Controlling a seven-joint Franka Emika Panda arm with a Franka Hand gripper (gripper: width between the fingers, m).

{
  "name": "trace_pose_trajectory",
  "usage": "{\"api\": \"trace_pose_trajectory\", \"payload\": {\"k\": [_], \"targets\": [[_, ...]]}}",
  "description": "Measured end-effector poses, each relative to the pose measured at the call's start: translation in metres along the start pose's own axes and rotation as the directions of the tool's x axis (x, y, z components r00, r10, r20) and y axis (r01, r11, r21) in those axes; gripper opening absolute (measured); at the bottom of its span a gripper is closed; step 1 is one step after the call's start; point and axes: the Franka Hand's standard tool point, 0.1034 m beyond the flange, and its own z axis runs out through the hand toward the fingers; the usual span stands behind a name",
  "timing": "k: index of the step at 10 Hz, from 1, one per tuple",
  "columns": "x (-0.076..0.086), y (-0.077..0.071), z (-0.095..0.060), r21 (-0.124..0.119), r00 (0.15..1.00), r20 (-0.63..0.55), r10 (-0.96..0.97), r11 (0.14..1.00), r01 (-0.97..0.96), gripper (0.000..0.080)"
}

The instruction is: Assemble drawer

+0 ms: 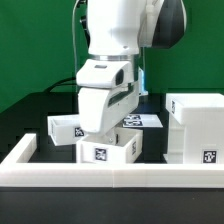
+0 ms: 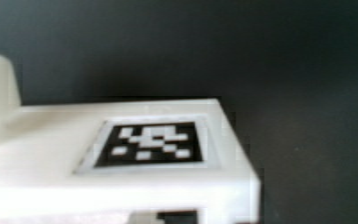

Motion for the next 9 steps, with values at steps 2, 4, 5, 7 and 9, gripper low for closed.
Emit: {"api": "trace_pose_trajectory", "payload": {"k": [2, 4, 5, 7, 9], "targets": [[0.006, -0.001, 0.0, -0.004, 0.995, 0.008, -0.096, 0.995, 0.096, 0.0041], [0.001, 0.0, 0.001, -0.013, 0.985, 0.015, -0.172, 0.985, 0.173, 0.0041], [0.002, 0.0, 0.001, -0.014, 0.987, 0.015, -0.159, 0.987, 0.159, 0.0041], [0.015, -0.004, 0.001, -0.014, 0.985, 0.008, -0.174, 0.985, 0.174, 0.0041], [0.031, -0.008, 0.001, 0.003, 0.98, 0.005, -0.198, 0.98, 0.198, 0.0041]]}}
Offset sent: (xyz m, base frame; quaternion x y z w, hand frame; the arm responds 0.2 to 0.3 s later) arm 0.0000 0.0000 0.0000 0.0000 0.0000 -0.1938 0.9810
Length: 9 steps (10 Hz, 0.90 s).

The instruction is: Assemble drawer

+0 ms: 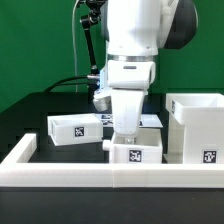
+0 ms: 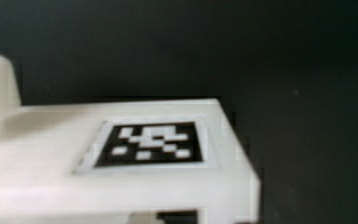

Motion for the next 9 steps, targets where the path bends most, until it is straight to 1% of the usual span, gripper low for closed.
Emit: {"api": "trace_pose_trajectory", "payload": {"k": [1, 3, 5, 6, 7, 9], "targets": [[0.002, 0.0, 0.0, 0.001, 1.0, -0.002, -0.003, 1.0, 0.003, 0.0041], [0.0, -0.001, 0.001, 0.004, 1.0, -0.001, 0.002, 1.0, -0.002, 0.0041], [-0.001, -0.003, 0.004, 0.011, 0.998, 0.003, -0.057, 0.998, 0.057, 0.0041], [0.003, -0.004, 0.005, 0.013, 0.997, 0.006, -0.077, 0.997, 0.077, 0.0041], [0.008, -0.005, 0.005, 0.022, 0.995, 0.011, -0.102, 0.995, 0.102, 0.0041], [0.008, -0.004, 0.005, 0.024, 0.994, 0.015, -0.109, 0.994, 0.108, 0.0041]]}}
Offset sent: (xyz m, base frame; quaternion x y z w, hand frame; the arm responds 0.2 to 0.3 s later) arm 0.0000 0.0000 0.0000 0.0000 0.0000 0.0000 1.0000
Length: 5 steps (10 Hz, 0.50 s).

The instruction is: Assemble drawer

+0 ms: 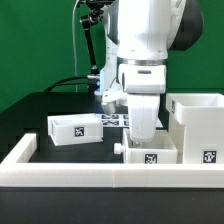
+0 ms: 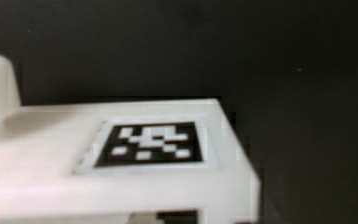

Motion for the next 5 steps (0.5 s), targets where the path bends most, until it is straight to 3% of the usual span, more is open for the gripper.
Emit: {"api": "trace_pose_trajectory", "payload": {"k": [2, 3, 4, 5], "targets": [[-0.0006, -0.0005, 0.0011, 0.002, 1.0, 0.0, 0.003, 1.0, -0.003, 0.0041], [0.0016, 0.0033, 0.0016, -0.024, 1.0, -0.003, 0.009, 1.0, -0.009, 0.0041], [0.0032, 0.0041, 0.0013, -0.025, 1.0, -0.004, 0.011, 1.0, -0.012, 0.0041], [0.005, 0.0074, -0.0002, -0.051, 1.0, -0.008, 0.018, 0.999, -0.018, 0.0041]]}}
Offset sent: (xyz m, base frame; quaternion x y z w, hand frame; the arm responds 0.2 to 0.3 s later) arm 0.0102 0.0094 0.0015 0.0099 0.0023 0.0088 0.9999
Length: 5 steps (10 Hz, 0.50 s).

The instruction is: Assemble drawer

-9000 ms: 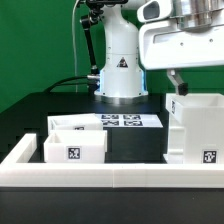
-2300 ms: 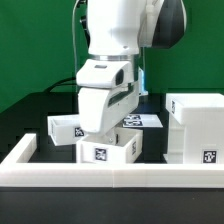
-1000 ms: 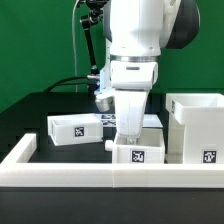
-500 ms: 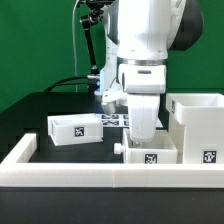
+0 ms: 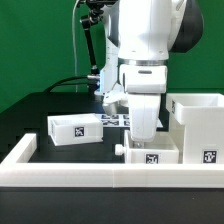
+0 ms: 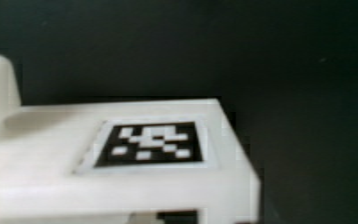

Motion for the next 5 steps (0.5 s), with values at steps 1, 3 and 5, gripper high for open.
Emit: {"api": "trace_pose_trajectory", "payload": {"k": [1, 3, 5], "targets": [[-0.0036, -0.0012, -0.0008, -0.01, 1.0, -0.001, 0.013, 1.0, -0.013, 0.0041], [-0.0049, -0.0027, 0.0014, -0.005, 1.0, -0.001, 0.015, 1.0, -0.015, 0.0041], [-0.0023, -0.0017, 0.0011, 0.008, 1.0, 0.001, 0.016, 1.0, -0.016, 0.0041]]}}
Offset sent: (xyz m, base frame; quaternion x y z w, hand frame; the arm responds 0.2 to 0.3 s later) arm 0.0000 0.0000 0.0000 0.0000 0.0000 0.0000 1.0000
